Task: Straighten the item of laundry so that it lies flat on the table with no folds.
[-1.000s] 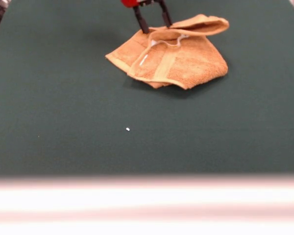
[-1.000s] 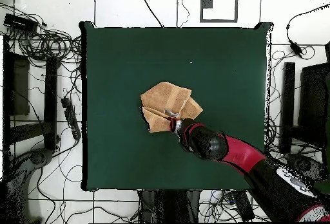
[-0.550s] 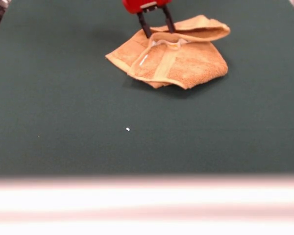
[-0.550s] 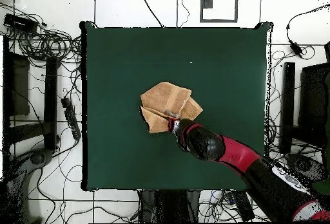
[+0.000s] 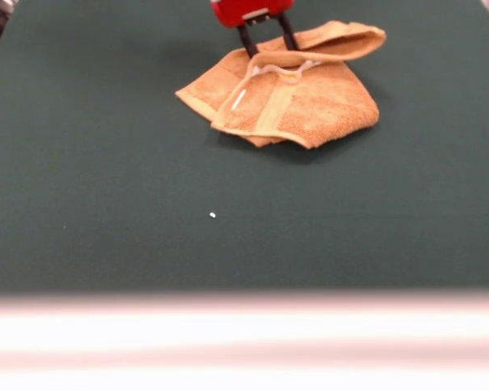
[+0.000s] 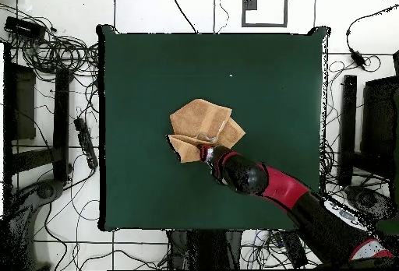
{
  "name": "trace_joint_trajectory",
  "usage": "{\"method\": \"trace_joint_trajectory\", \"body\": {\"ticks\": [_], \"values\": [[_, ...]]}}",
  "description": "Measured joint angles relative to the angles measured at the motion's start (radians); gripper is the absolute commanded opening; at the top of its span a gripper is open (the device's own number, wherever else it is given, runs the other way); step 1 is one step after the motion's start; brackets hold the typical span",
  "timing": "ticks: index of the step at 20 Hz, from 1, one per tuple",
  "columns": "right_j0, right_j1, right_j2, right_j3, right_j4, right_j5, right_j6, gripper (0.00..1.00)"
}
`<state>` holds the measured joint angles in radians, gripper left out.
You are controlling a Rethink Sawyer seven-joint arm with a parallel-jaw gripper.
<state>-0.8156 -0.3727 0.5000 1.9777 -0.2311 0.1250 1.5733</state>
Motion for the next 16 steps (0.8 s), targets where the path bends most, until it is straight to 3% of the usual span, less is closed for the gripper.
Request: {"method": "trace_joint_trajectory", "body": {"ticks": [16], "values": [[0.0,-0.004,0.022,0.006,-0.009,-0.053,0.0,1.0]]}}
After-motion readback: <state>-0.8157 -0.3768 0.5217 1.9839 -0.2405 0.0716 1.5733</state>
